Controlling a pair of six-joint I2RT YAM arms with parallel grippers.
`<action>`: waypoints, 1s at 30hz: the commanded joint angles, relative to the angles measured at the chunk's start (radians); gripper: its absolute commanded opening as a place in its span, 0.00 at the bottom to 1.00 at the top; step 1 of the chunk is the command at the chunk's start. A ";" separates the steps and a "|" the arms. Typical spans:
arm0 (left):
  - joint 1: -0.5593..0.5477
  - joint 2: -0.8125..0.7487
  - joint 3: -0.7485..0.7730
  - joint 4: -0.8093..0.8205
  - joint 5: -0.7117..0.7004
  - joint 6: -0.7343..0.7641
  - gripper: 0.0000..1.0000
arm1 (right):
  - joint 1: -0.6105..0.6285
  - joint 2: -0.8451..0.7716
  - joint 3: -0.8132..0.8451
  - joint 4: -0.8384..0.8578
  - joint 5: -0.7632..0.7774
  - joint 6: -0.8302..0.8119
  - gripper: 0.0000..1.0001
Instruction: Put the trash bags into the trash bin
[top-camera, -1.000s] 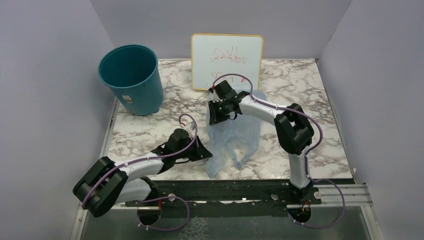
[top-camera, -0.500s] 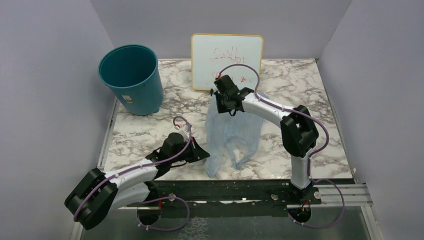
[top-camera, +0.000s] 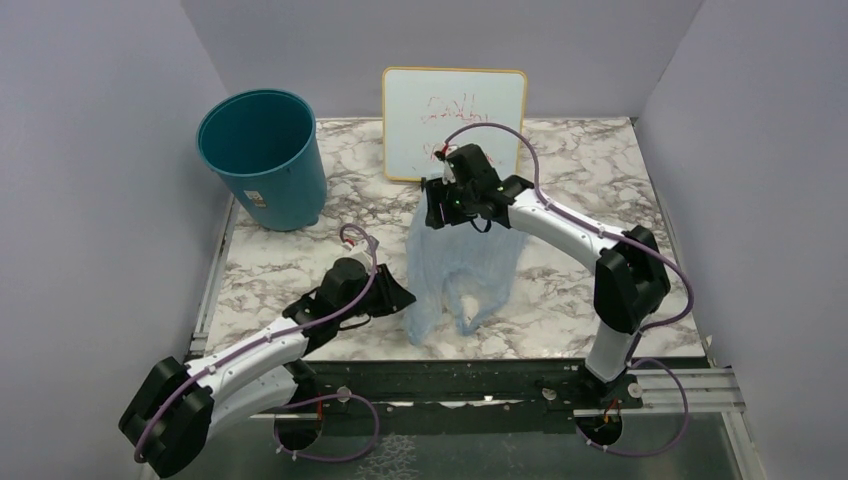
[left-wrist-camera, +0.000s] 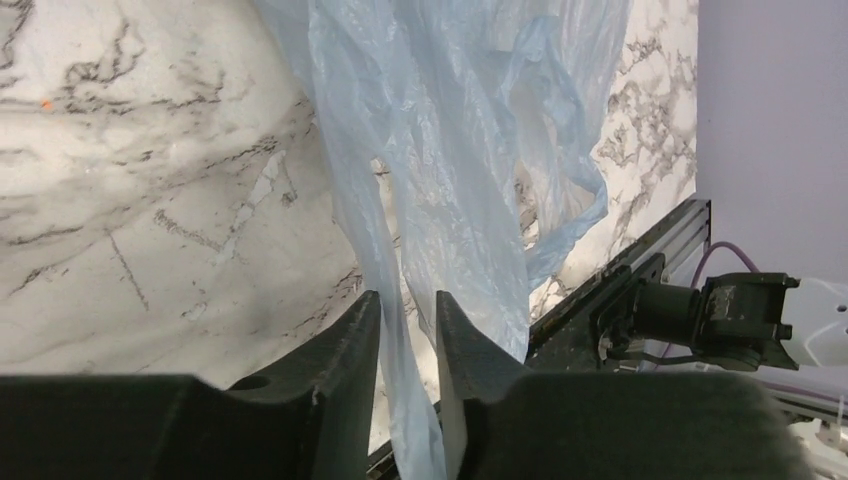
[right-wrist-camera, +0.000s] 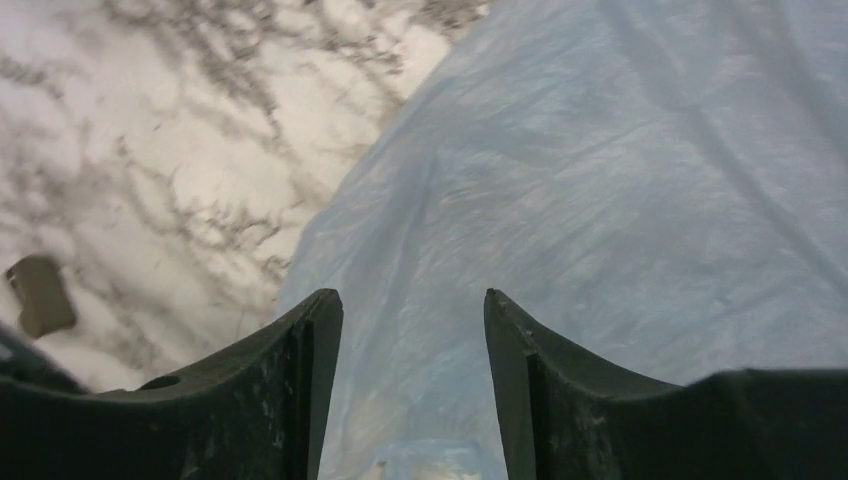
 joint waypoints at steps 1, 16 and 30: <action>-0.005 -0.025 0.026 -0.071 -0.043 0.037 0.31 | -0.001 -0.012 -0.072 0.083 -0.353 0.030 0.61; -0.004 -0.142 0.031 -0.212 -0.070 0.034 0.44 | 0.029 0.144 -0.058 -0.038 -0.266 0.017 0.57; -0.004 -0.141 0.057 -0.197 -0.029 0.082 0.59 | 0.047 0.140 -0.009 -0.018 -0.086 0.039 0.00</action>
